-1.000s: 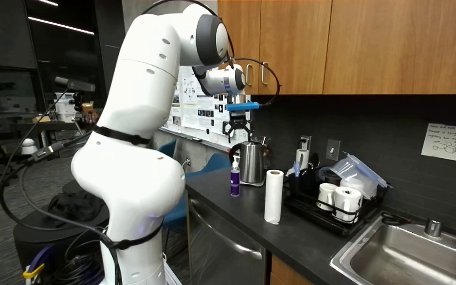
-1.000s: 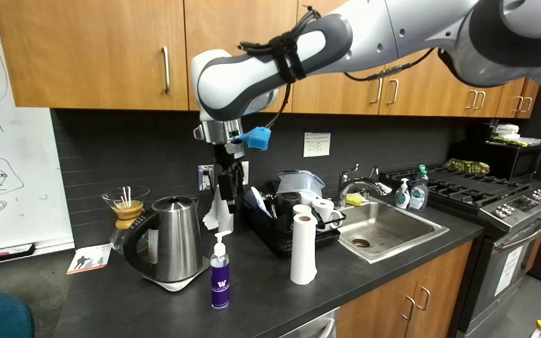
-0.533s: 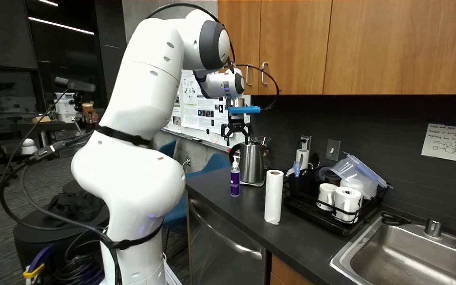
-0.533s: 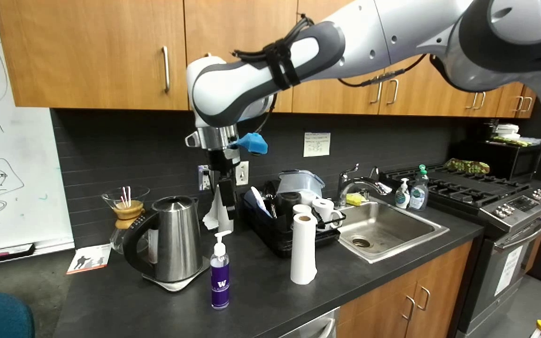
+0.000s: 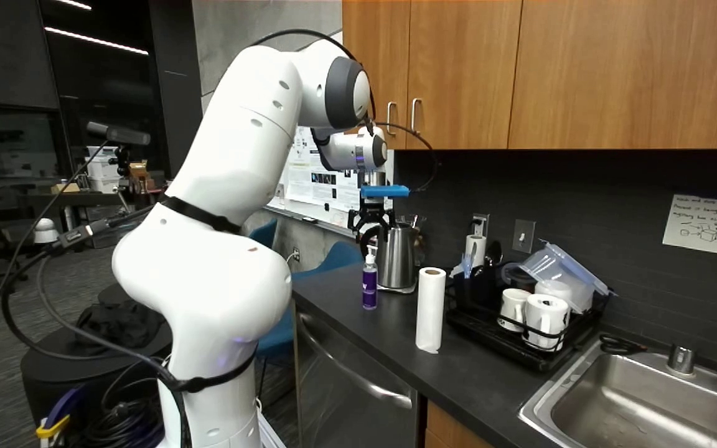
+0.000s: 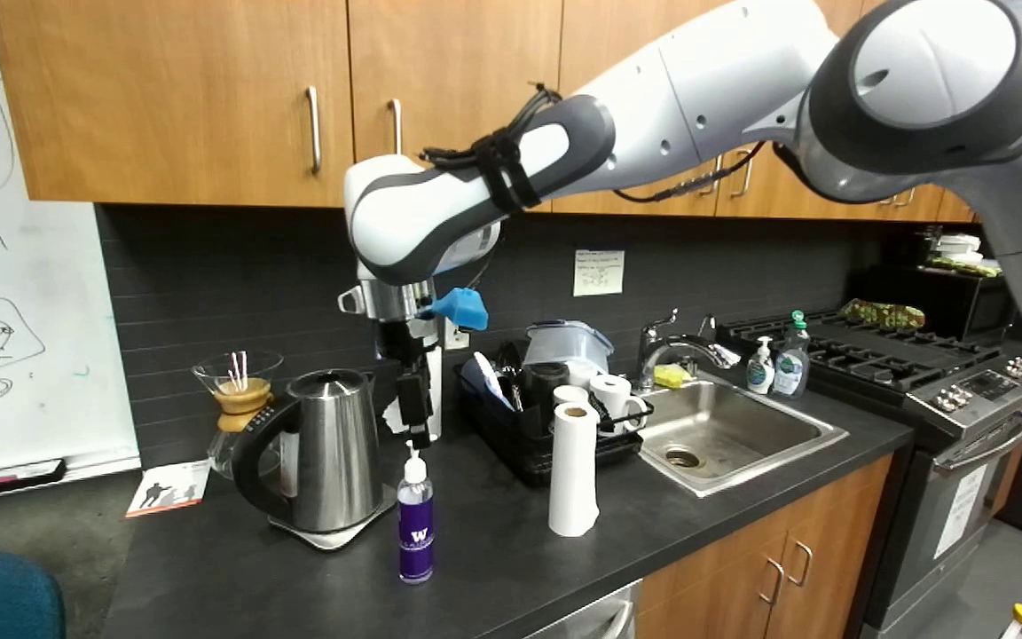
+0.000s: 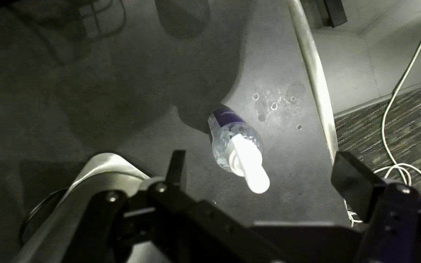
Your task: Move the bottle and place it in the rack
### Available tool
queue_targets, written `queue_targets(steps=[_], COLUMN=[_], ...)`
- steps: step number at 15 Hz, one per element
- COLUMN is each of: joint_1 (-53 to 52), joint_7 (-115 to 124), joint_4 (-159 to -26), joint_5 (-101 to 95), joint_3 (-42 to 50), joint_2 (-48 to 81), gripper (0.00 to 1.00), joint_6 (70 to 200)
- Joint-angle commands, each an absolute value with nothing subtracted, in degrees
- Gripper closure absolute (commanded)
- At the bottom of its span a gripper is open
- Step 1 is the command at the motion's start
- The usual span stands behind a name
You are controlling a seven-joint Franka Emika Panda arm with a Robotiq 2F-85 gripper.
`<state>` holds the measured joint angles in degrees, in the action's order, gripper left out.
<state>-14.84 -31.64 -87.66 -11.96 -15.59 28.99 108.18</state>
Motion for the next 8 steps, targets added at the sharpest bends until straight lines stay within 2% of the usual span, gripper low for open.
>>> queue_targets(steps=[1,3,4,8], joint_1=[-15.4,-15.5,-15.5,-15.2], joint_7=[-30.1,-29.4,-28.9,-27.3], joint_4=[-84.5,-84.1,-83.8,-84.4], joint_5=[-10.7,-10.7,-10.7,-10.4], joint_3=[-15.3,-15.2,-15.1,-15.0], joint_2=[33.1,34.6,35.2,34.8], gripper=[0.0,0.0,0.19,0.46], joint_6=[110.2,111.8,112.4,113.7])
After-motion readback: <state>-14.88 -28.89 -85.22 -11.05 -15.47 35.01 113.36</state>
